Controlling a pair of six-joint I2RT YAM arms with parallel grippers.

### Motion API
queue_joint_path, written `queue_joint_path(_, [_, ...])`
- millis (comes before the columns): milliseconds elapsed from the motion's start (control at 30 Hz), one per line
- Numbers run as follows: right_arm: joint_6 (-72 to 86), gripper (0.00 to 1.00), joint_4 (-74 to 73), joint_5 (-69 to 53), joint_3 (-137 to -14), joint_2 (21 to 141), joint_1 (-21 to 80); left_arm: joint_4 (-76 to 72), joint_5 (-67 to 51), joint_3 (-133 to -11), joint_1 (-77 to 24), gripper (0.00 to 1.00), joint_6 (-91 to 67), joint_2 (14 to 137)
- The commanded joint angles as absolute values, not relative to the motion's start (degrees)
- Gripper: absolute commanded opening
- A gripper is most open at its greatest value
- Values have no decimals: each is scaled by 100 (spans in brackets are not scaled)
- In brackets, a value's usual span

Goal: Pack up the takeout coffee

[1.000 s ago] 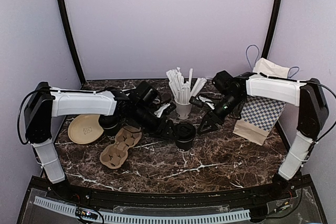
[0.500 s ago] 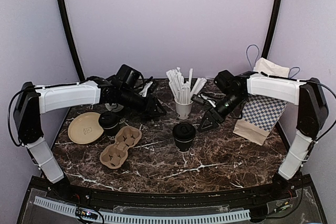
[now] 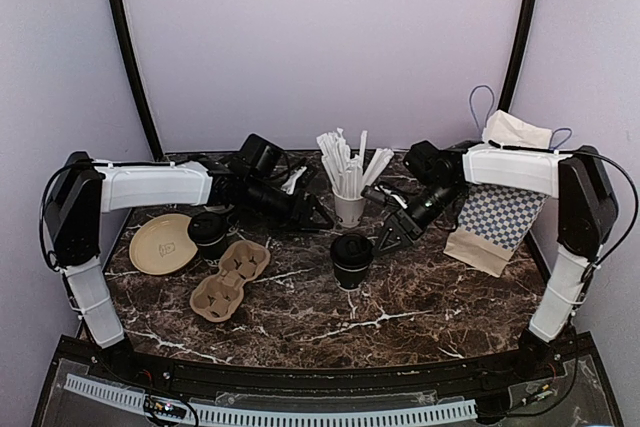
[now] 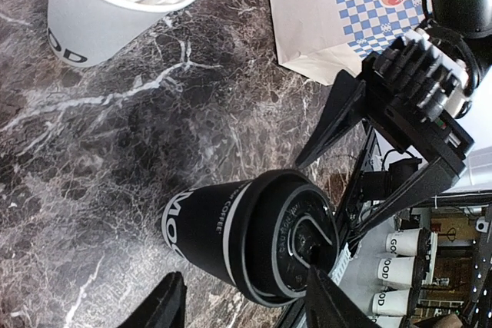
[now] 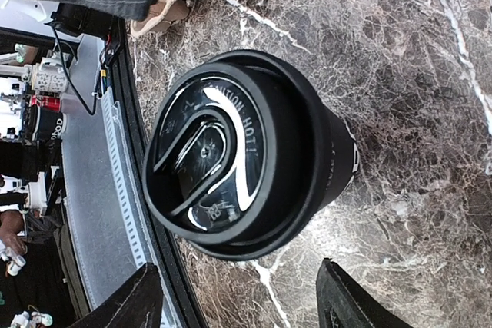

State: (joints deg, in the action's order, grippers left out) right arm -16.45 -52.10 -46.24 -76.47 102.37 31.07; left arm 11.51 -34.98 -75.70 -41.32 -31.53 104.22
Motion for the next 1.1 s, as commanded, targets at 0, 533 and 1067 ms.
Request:
queue_joint_path(0, [-1626, 69, -5133, -4697, -7680, 10419, 3150, 860, -3754, -7764, -4250, 57, -3108, 10537])
queue_joint_path(533, [-1311, 71, -4827, -4191, -7786, 10696, 3284, 872, -3821, -7593, -4476, 43, -3066, 10866])
queue_joint_path(1067, [-775, 64, -4568, -2516, -7810, 11375, 3077, 1223, -3416, -6872, -4516, 26, -3238, 10835])
